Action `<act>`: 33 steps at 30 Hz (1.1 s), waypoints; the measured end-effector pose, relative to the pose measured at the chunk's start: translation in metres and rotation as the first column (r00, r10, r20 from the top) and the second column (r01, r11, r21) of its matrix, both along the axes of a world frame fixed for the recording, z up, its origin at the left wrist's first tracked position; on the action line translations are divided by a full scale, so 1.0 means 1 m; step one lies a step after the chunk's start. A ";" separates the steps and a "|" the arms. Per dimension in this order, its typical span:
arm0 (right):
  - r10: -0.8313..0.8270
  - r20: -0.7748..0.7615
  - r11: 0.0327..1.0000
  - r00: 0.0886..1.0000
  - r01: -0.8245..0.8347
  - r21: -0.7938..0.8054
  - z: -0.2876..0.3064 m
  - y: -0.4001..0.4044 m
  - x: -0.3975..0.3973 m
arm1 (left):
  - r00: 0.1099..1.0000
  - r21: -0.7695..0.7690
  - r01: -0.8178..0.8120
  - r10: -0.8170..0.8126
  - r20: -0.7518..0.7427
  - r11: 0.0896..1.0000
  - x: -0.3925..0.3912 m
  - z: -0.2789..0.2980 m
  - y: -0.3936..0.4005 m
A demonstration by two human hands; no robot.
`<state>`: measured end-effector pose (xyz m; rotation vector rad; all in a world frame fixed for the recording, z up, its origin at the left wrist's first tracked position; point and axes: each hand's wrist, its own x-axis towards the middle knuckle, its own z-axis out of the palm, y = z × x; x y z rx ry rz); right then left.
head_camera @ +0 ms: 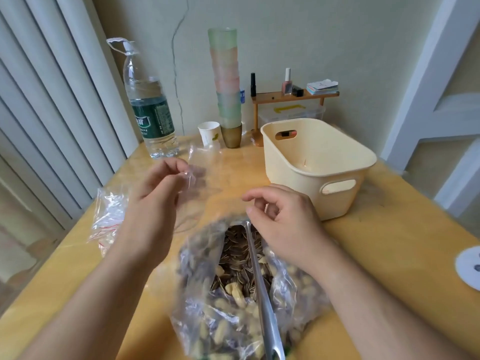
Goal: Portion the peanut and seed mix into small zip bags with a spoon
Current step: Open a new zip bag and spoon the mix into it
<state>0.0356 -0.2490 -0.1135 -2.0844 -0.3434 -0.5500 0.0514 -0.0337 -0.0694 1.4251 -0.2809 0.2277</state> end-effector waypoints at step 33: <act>0.048 -0.188 0.824 0.981 0.068 0.563 0.010 0.010 -0.006 | 0.872 0.640 -0.485 0.277 0.403 0.596 0.015 -0.011 0.035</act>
